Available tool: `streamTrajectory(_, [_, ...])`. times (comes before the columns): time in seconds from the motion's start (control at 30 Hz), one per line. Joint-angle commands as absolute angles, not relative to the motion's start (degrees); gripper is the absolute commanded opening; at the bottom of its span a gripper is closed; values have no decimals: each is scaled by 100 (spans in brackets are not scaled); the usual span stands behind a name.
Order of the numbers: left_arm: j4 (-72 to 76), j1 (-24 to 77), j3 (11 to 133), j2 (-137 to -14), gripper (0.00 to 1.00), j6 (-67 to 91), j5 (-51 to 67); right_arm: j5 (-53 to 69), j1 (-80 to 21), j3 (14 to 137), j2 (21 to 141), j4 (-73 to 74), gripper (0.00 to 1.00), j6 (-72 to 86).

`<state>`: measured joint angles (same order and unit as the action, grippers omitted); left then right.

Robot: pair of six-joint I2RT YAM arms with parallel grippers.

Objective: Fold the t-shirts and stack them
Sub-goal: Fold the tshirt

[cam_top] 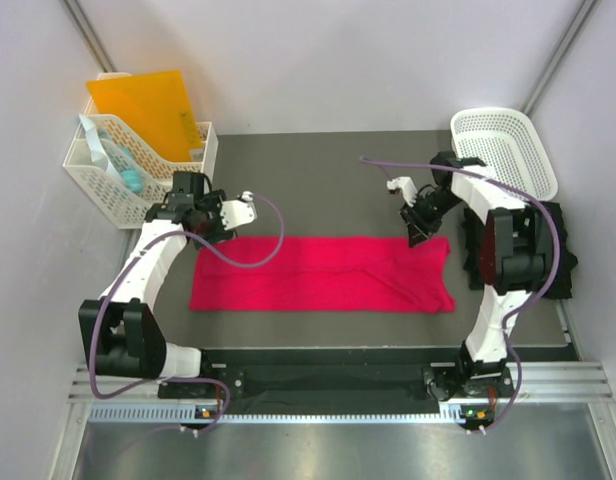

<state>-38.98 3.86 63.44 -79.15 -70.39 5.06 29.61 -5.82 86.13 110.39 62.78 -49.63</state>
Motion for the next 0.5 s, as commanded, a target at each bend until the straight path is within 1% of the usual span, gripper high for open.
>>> streamTrajectory(0.0, [-4052, 457, 6267, -7576, 72, -7110, 484, 3533, -957, 8798, 11197, 6082, 34, -4834])
streamTrajectory(0.2, [-4078, 457, 6205, -7506, 72, -7137, 299, 3568, -1380, 8842, 11434, 6310, 37, -4992])
streamTrajectory(0.3, [-4078, 457, 6144, -7515, 72, -7137, 264, 3542, -1441, 8780, 11470, 6363, 40, -5054])
streamTrajectory(0.47, [-4061, 457, 6109, -7541, 72, -7110, 316, 3437, -1441, 8640, 11531, 6302, 41, -5071])
